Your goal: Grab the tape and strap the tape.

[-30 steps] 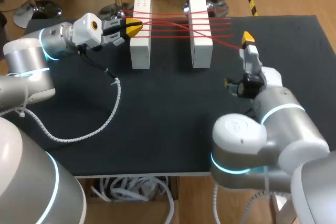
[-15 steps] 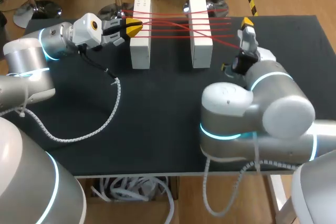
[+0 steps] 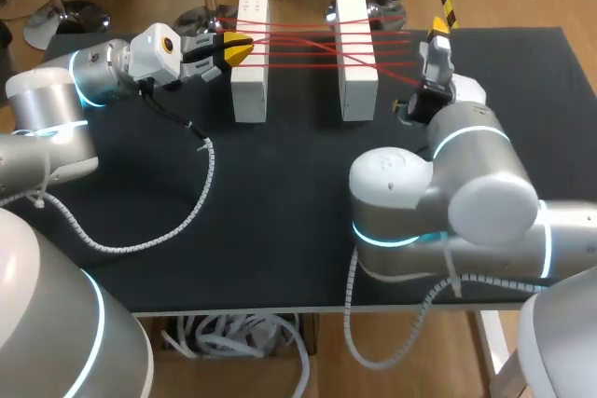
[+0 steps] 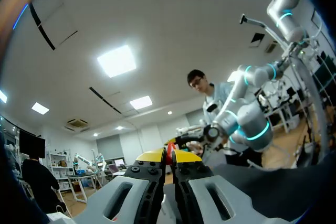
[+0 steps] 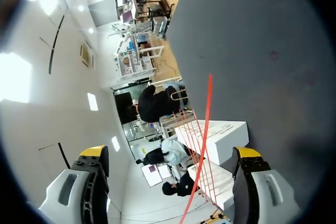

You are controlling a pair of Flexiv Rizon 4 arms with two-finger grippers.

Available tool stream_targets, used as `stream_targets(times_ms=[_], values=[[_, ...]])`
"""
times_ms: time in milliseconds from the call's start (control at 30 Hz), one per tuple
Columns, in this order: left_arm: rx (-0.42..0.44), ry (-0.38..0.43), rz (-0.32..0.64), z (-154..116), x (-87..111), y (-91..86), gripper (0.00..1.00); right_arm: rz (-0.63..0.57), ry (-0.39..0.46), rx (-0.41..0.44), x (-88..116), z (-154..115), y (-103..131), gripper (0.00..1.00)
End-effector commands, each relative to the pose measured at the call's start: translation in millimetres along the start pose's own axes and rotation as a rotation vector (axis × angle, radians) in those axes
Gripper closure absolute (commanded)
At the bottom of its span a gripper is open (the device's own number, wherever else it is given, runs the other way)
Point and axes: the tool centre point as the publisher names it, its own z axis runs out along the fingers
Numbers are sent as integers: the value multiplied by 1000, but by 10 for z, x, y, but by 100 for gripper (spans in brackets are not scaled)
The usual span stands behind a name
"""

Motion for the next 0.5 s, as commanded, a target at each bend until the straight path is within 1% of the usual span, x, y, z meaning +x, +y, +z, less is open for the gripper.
stream_targets(times_ms=[33,200,333,433,467,500], values=[[2,1,1,-7,1,9,100,5,10,33,40,52,83,10],[2,1,1,-7,1,9,100,10,23,43,111,59,82,7],[2,1,1,-7,1,9,100,11,21,45,136,55,90,8],[2,1,1,-7,1,9,100,5,23,52,140,34,102,25],[2,1,1,-7,1,9,100,4,24,53,140,34,104,27],[2,1,1,-7,1,9,100,4,24,54,144,36,110,31]])
